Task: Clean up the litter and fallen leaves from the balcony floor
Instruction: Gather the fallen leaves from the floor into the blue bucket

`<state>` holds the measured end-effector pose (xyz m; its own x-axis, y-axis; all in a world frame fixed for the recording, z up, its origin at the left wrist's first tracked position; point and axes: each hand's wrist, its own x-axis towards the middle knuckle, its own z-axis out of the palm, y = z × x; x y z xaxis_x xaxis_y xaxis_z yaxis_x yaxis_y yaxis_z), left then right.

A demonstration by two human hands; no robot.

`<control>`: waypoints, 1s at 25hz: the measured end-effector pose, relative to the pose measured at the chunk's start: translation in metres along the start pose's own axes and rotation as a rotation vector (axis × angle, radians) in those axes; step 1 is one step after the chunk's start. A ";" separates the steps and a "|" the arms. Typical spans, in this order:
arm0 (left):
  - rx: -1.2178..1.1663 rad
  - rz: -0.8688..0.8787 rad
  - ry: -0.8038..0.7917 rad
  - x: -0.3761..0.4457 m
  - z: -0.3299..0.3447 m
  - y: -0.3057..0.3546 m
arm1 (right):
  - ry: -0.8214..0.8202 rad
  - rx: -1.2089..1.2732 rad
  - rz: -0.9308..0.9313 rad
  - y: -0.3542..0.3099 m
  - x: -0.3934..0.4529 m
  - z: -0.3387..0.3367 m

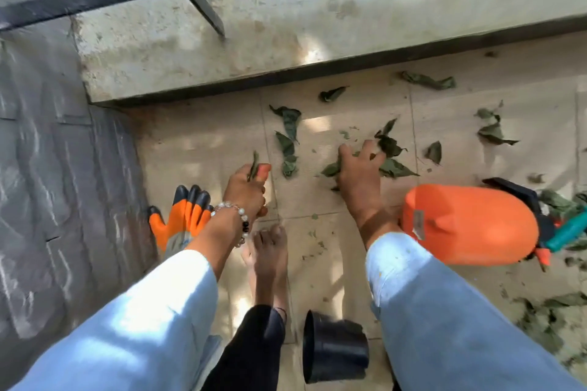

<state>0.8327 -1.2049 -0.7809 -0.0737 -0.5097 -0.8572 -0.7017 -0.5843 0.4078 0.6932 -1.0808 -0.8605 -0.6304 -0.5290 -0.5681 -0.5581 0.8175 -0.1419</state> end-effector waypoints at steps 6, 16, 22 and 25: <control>-0.072 -0.135 -0.057 -0.011 0.023 0.028 | -0.146 0.803 0.113 0.010 -0.003 -0.035; -0.769 -0.355 -0.032 -0.041 0.063 0.086 | -0.160 0.524 -0.475 -0.053 -0.041 -0.111; -0.694 -0.398 0.155 -0.015 0.038 0.072 | -0.554 0.529 -0.474 -0.041 -0.028 -0.133; -0.644 -0.382 0.199 -0.004 0.032 0.072 | -0.452 1.205 -0.262 -0.020 -0.011 -0.128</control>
<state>0.7596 -1.2245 -0.7582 0.2623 -0.2671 -0.9273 -0.0980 -0.9633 0.2498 0.6422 -1.1198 -0.7477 -0.2113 -0.7717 -0.5998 0.3417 0.5167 -0.7851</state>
